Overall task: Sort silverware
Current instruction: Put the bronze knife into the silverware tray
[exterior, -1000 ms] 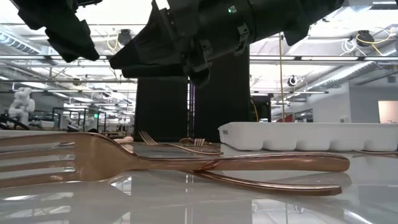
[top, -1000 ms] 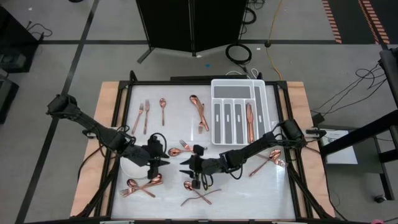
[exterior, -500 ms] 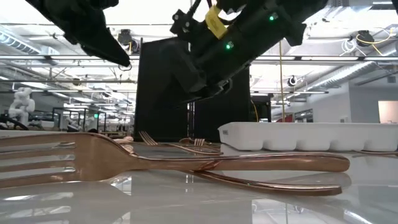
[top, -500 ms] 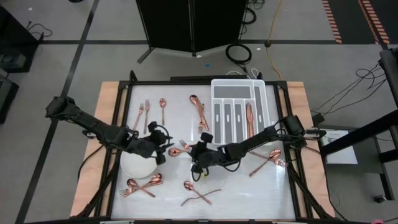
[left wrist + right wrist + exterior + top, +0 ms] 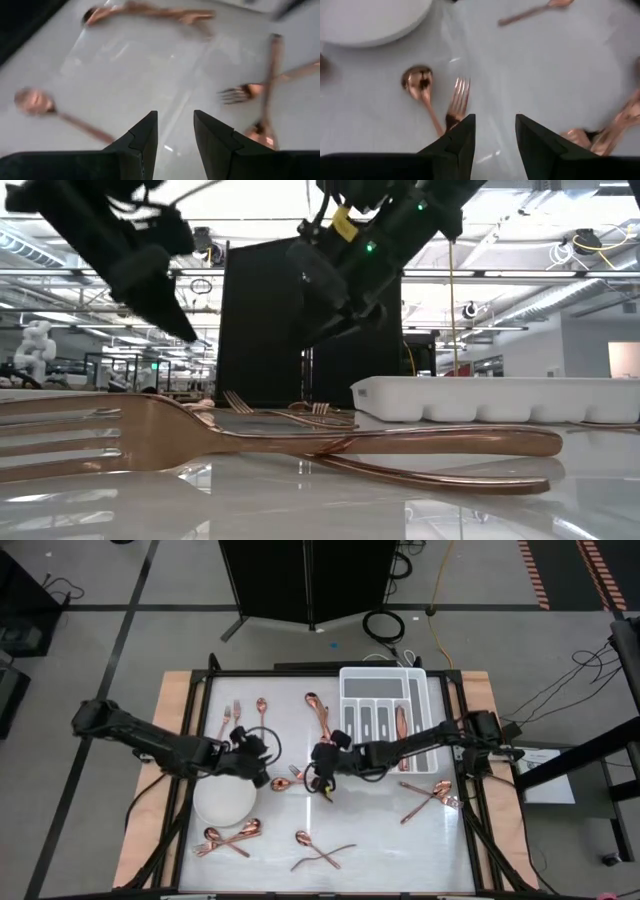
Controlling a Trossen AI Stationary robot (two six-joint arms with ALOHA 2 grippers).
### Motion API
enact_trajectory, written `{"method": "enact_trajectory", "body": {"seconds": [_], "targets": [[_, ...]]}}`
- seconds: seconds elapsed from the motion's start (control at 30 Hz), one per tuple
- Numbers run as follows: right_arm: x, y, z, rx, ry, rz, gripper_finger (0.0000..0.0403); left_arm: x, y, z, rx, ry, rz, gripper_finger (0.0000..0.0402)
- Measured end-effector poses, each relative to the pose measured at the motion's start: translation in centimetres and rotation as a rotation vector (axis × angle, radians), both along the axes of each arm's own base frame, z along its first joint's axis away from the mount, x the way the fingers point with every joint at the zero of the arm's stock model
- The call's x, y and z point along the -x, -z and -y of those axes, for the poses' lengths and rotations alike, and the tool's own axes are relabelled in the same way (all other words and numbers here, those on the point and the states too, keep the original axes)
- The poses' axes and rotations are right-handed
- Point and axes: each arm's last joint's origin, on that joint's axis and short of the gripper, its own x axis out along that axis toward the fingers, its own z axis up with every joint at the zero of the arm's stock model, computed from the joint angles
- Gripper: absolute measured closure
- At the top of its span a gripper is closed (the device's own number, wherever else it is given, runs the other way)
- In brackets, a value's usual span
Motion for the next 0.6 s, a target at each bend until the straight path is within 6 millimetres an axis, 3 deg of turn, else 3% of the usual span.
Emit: {"method": "enact_trajectory", "body": {"seconds": [0.23,0.33,0.47,0.6], "targets": [[1.0,0.1,0.4,0.001,0.061,-0.093,0.0273,1.2,1.1,-3.3,0.044,-0.359,-0.019,0.0274],[1.3,-0.8,0.9,0.032,0.111,-0.069,0.0273,1.3,1.1,-3.9,0.031,-0.407,-0.016,0.0274],[1.6,-2.0,2.9,0.031,0.156,-0.049,0.0273,0.7,0.7,-4.9,-0.002,-0.404,0.025,0.0274],[1.9,-2.6,6.3,0.003,0.235,-0.029,0.0273,-0.2,0.1,-6.3,-0.002,-0.381,0.097,0.0274]]}}
